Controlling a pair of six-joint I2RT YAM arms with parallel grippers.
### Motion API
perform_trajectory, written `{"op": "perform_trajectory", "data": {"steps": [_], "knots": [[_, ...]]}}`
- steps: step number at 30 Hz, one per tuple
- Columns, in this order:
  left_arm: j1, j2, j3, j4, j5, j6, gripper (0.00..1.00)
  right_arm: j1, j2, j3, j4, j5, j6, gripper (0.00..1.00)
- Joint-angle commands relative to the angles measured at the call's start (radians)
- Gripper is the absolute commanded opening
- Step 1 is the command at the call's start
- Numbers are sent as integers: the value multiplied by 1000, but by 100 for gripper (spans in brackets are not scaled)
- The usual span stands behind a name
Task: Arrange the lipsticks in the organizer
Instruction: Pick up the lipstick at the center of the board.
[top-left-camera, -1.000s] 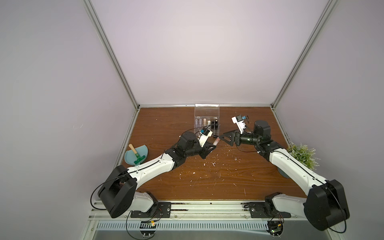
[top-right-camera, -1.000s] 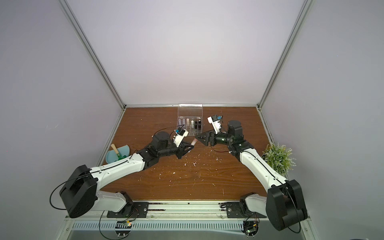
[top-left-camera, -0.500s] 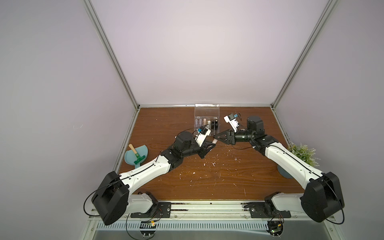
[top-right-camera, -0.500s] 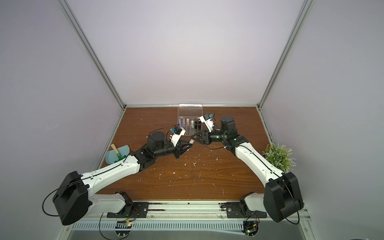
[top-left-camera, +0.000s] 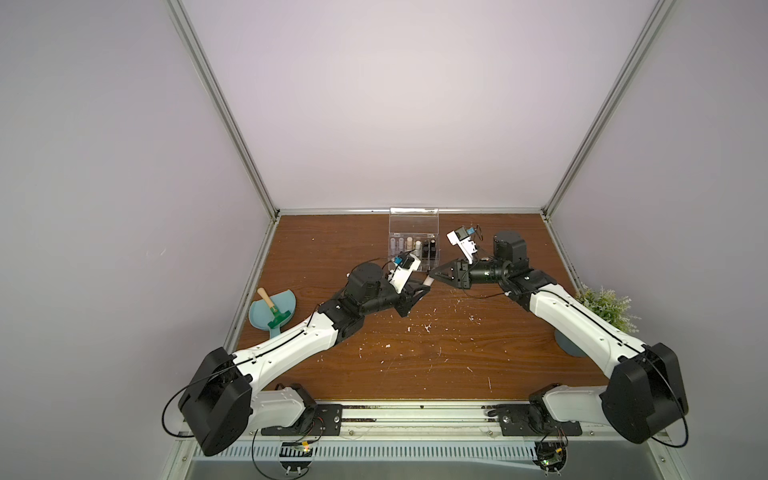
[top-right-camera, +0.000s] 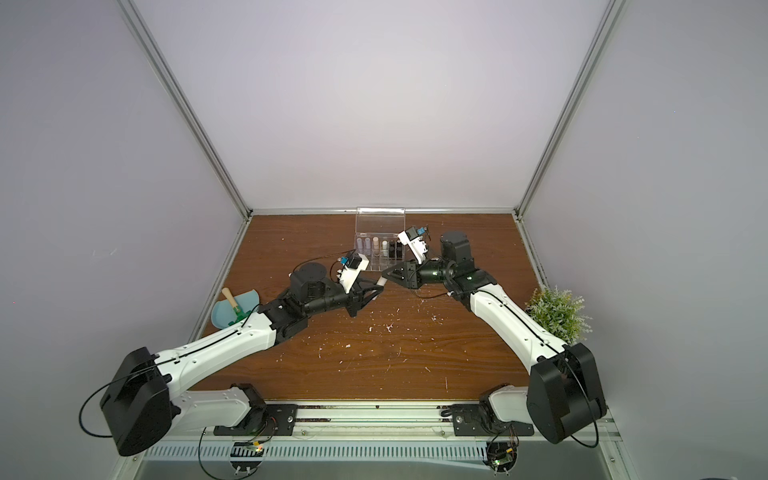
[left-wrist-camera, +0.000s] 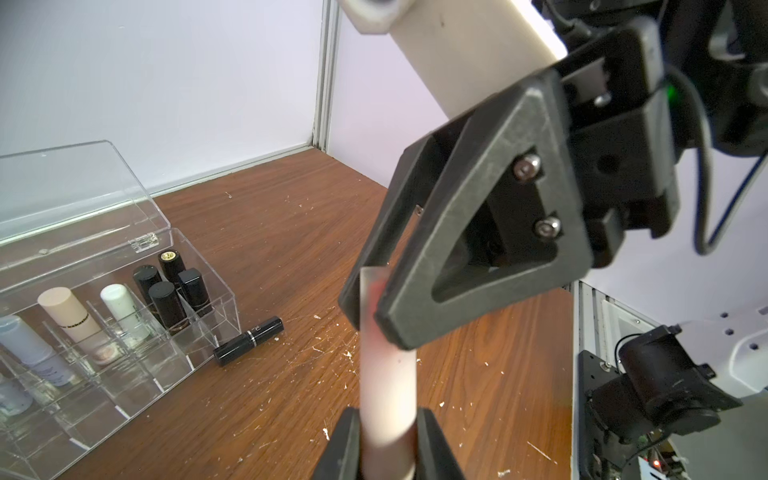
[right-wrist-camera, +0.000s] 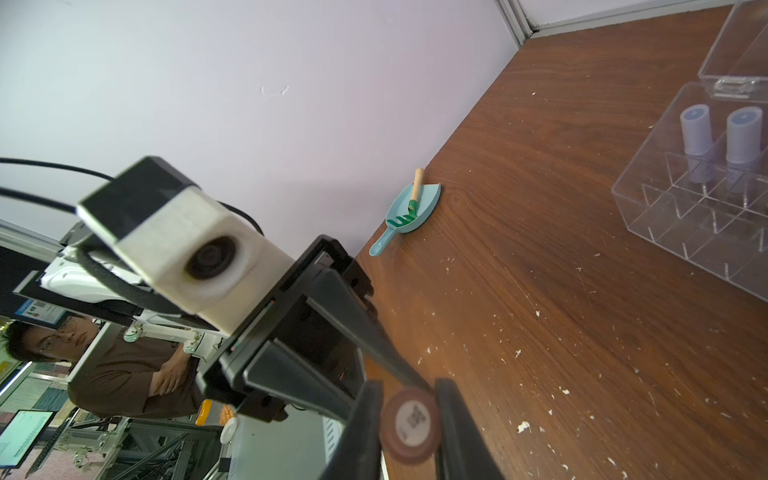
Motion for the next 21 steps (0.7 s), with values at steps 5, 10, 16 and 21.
{"op": "perform_trajectory", "data": {"steps": [5,10,16,21], "knots": [[6,-49,-30,-25,-108,2,84,7,24,73,55,33,-1,15],[8,-132,-86,4,-288,-31,90,36,91,177,-69,275,-141,14],[10,-261,-190,99,-431,-64,91,82,214,255,-57,560,-236,12],[16,-350,-260,148,-521,-83,92,124,305,314,15,758,-303,11]]}}
